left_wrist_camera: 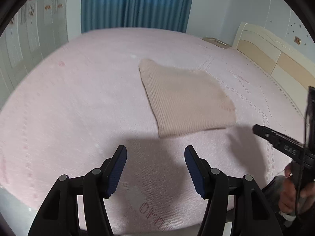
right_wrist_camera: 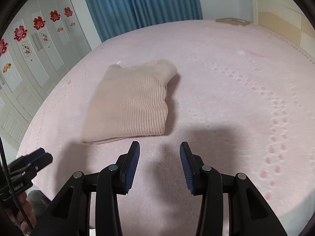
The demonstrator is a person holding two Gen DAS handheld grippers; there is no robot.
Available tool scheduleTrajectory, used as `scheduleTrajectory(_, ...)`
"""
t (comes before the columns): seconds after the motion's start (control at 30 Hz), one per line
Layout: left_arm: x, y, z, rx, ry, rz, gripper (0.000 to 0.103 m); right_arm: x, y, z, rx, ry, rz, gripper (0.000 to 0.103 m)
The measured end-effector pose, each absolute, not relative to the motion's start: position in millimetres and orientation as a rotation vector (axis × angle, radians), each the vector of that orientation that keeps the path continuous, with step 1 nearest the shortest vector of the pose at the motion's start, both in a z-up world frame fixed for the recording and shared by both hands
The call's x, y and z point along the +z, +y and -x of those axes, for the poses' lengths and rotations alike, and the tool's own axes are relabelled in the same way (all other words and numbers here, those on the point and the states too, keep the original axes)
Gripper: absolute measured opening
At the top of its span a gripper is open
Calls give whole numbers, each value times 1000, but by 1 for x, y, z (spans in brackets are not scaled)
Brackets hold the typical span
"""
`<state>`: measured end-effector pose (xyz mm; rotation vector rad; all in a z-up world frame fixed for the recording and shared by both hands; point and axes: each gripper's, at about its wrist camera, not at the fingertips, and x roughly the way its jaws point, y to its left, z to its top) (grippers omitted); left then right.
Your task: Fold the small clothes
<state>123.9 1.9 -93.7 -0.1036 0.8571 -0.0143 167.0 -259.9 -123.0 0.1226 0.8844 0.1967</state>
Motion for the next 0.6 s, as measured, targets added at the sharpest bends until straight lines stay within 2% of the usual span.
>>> scheduleTrajectory(0.17,-48,-19,-102,15,799,49,61,-68,-262,-140,169,837,-109,46)
scheduleTrajectory(0.23,-35,-25,-93,23,789,56,64,-48,-263,-126,148,806,-90,52)
scheduleTrajectory(0.3,-23,-29,-86,21,790,66,66,-34,-263,-115,137,783,-79,69)
scheduleTrajectory(0.37,-14,-33,-80,20,796,57,66,-20,-263,-101,150,757,-71,79)
scheduleTrajectory(0.6,9,-41,-63,46,768,35,72,11,-266,-75,117,707,-19,97)
